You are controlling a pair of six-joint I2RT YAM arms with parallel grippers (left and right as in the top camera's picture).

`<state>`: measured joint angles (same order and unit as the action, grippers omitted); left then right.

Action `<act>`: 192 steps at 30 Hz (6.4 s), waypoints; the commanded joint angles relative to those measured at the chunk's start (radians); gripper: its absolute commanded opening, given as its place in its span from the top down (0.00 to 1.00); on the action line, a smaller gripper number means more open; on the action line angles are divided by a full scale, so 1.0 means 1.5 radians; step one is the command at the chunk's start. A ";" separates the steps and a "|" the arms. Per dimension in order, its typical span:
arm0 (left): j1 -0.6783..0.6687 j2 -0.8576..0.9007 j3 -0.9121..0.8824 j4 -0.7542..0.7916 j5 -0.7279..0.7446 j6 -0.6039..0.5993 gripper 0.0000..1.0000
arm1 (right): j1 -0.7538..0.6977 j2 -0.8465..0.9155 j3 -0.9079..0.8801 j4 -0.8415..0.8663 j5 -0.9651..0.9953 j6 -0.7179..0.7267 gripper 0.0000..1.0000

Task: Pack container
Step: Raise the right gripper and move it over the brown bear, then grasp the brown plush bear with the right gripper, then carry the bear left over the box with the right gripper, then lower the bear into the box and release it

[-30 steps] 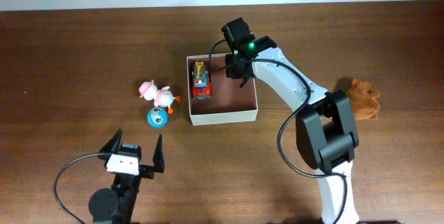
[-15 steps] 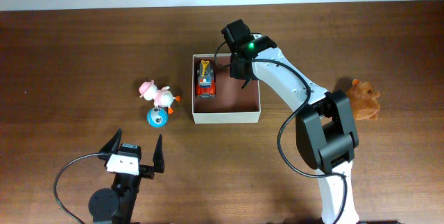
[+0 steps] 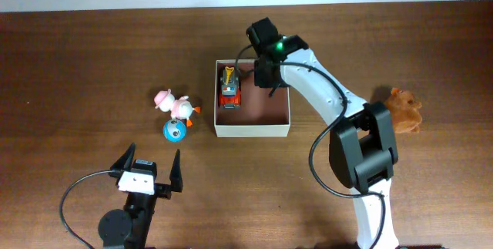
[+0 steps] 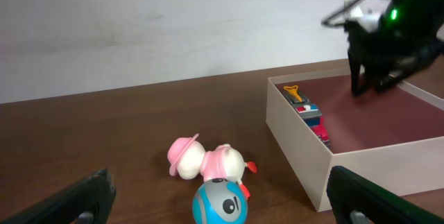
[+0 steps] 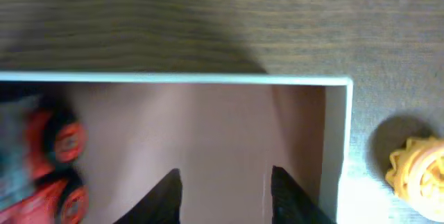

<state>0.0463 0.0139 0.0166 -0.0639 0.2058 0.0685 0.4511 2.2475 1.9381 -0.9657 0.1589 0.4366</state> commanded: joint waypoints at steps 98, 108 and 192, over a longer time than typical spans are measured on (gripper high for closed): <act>0.002 -0.005 -0.005 0.001 0.000 0.010 0.00 | -0.484 -0.076 0.129 -0.329 -0.313 -0.321 0.81; 0.002 -0.005 -0.005 0.001 0.000 0.010 0.00 | -0.271 -0.076 0.315 -0.372 -0.467 -0.363 0.81; 0.002 -0.005 -0.005 0.001 0.000 0.010 0.01 | -0.013 -0.031 0.056 -0.162 -0.174 -0.080 0.36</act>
<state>0.0463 0.0139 0.0166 -0.0639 0.2058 0.0685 0.4343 2.1876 1.9987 -1.2095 -0.0849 0.3443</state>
